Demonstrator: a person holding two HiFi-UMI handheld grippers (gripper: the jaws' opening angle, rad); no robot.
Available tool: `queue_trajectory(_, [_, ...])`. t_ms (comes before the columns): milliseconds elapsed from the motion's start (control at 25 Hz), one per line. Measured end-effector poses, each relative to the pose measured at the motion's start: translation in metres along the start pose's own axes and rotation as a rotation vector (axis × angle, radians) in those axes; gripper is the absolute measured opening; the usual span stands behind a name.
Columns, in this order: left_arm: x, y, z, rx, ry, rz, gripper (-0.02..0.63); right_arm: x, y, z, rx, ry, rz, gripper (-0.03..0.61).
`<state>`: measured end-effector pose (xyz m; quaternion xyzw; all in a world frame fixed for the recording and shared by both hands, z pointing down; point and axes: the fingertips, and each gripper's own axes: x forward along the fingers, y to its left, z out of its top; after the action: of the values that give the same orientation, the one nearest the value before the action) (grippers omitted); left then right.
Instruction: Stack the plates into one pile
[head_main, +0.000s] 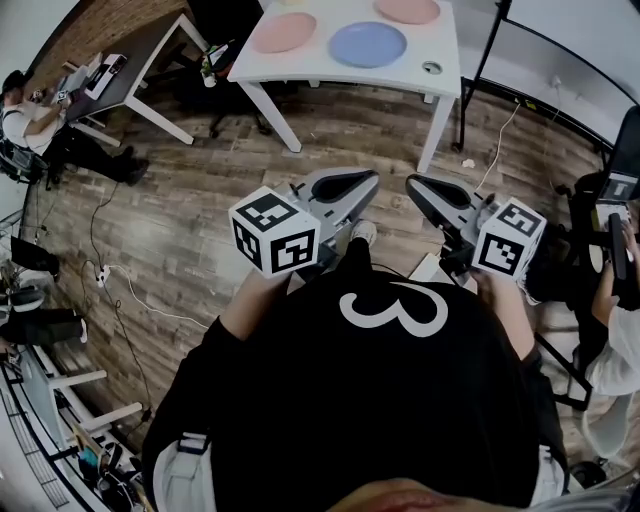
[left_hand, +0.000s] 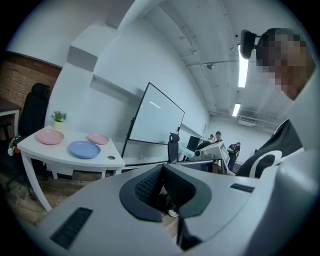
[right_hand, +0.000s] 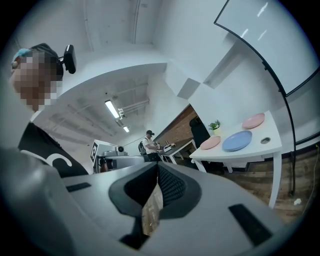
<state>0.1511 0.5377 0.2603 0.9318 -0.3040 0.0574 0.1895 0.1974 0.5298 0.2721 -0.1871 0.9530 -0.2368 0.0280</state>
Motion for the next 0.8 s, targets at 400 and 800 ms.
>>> queue_trajectory(400, [0.030,0.114,0.037,-0.056,0.037,-0.031,0.015,0.077,-0.084,0.033,0.065,0.021,-0.064,0.025])
queue_trajectory(800, [0.061,0.226,0.069,-0.138,0.051,-0.078,0.015,0.156,-0.165,0.070,0.116,0.052,-0.121,0.025])
